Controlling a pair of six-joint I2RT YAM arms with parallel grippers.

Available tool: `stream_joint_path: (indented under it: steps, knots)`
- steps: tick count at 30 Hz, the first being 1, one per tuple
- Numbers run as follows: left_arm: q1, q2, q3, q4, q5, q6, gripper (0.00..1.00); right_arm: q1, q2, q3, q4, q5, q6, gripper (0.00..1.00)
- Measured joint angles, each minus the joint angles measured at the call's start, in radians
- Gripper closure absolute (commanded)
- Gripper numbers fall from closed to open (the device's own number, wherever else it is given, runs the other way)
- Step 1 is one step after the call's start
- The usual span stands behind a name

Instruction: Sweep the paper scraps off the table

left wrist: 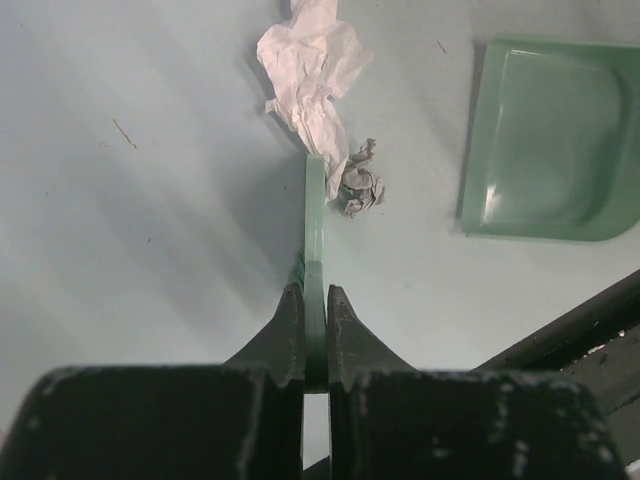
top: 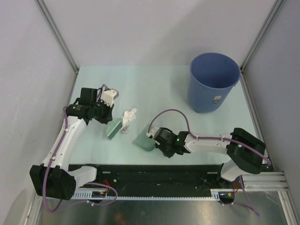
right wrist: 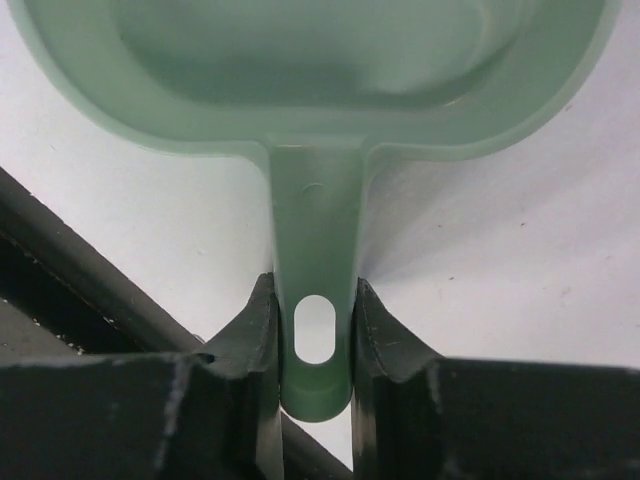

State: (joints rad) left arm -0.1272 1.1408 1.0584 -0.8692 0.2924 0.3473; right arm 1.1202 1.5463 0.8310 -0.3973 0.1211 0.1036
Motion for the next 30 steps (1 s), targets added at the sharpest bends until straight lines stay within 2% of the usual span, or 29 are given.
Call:
stream_joint_path:
  steps: [9, 15, 20, 24, 30]
  knots:
    - [0.001, 0.047, 0.017, 0.018, 0.069, -0.008, 1.0, 0.037, 0.053, 0.131, -0.092, -0.006, -0.053, 1.0]
    - [-0.017, 0.057, 0.025, -0.015, 0.201, 0.011, 1.0, 0.045, 0.222, 0.283, -0.176, 0.006, -0.081, 1.0]
    - [-0.028, 0.049, 0.069, -0.1, 0.318, 0.039, 1.0, 0.042, 0.245, 0.309, -0.188, 0.012, -0.078, 1.0]
    - [-0.027, 0.015, 0.091, -0.144, 0.296, 0.049, 1.0, 0.037, 0.243, 0.309, -0.19, 0.018, -0.078, 1.0]
    - [-0.007, -0.016, 0.136, -0.169, 0.151, 0.054, 1.0, 0.039, 0.203, 0.309, -0.253, 0.039, -0.075, 1.0]
